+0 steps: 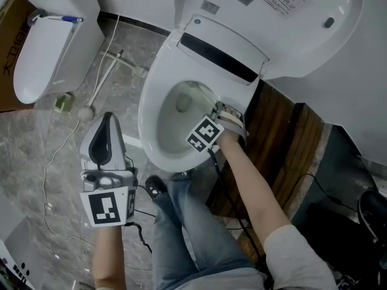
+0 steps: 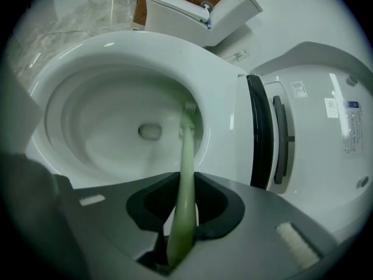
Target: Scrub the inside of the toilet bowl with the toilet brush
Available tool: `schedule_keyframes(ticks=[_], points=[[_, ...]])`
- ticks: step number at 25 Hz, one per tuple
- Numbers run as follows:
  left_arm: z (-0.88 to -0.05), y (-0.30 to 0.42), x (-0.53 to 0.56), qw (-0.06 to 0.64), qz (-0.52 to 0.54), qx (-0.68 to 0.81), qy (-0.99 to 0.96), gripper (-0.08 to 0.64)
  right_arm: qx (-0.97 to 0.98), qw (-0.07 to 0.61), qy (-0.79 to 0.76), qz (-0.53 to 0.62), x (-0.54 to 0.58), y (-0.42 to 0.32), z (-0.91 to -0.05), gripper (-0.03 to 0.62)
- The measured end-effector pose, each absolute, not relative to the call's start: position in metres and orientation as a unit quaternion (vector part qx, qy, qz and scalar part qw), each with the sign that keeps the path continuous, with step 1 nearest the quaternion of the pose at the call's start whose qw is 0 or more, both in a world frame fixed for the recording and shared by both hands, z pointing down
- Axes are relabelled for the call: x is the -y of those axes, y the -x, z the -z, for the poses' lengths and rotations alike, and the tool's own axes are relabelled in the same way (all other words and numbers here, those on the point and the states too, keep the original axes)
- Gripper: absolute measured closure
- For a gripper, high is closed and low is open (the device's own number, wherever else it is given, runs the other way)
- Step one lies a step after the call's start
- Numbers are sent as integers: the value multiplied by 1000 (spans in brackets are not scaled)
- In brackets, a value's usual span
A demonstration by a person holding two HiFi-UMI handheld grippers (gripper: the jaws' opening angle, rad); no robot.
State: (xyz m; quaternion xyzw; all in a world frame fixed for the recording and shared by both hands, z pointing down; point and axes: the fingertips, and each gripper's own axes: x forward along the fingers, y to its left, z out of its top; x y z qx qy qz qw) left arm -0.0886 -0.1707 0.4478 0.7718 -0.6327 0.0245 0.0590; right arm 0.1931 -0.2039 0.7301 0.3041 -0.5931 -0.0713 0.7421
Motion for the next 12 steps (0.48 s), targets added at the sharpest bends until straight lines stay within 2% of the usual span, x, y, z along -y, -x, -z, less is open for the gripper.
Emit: schedule_keyframes(ticks=[12], points=[[-448,88,160,65,-45,626,-776,558,535,792,-292,26,172,-238,-732,520]])
